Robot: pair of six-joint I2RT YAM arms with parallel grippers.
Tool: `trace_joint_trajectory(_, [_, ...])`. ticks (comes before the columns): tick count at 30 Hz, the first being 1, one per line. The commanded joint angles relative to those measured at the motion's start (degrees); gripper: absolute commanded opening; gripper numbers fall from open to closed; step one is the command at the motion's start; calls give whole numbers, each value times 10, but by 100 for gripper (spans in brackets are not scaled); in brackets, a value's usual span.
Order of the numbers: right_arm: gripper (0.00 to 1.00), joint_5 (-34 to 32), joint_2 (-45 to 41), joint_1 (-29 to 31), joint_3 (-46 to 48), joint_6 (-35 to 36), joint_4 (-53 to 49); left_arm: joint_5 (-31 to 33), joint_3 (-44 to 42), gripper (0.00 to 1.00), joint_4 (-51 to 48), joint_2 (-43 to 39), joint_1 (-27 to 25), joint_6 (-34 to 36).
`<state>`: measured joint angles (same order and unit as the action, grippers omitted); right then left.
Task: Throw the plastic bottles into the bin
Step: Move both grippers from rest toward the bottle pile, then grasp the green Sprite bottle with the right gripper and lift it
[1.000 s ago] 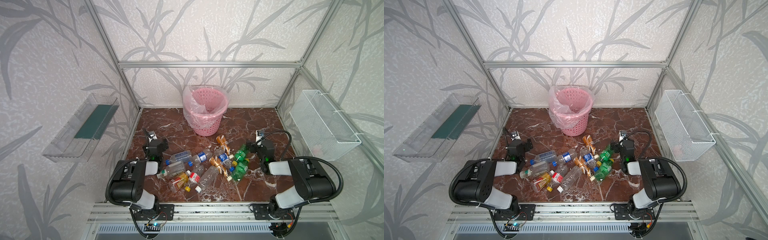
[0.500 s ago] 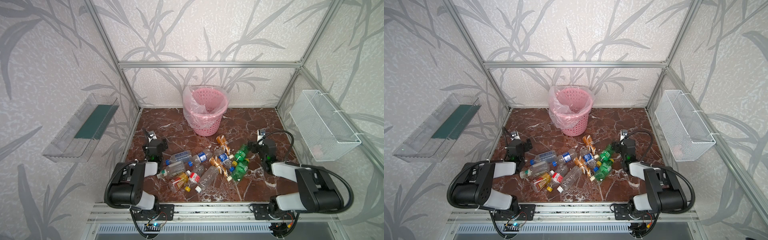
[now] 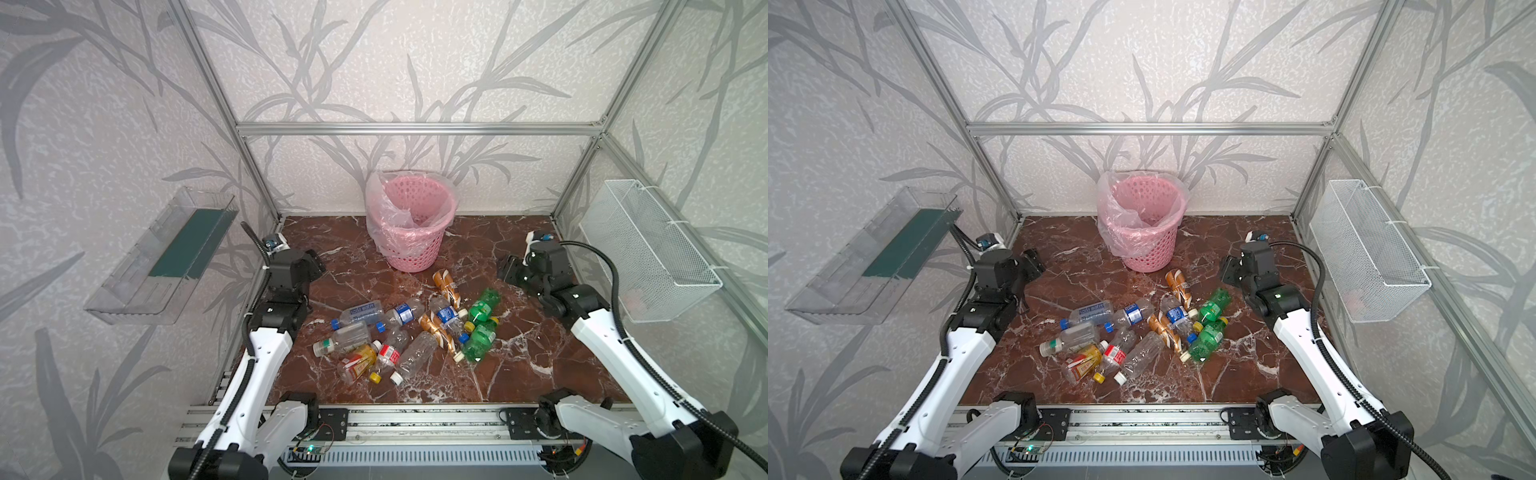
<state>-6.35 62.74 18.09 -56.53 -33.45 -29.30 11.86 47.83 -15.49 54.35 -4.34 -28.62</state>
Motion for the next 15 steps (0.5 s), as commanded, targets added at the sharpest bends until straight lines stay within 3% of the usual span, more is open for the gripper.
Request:
trace_joint_trajectory(1, [65,12,15,15,-15,-59,-132,-61,-23,78,-113,-24,-23,-43])
trace_joint_trajectory(7, [66,38,31,23,31,-71,-109,-79,-68,80,-135,-59,-57,-74])
trace_joint_trajectory(15, [76,65,98,22,49,-83,-60,-101,-86,81,-124,-83,-63,-92])
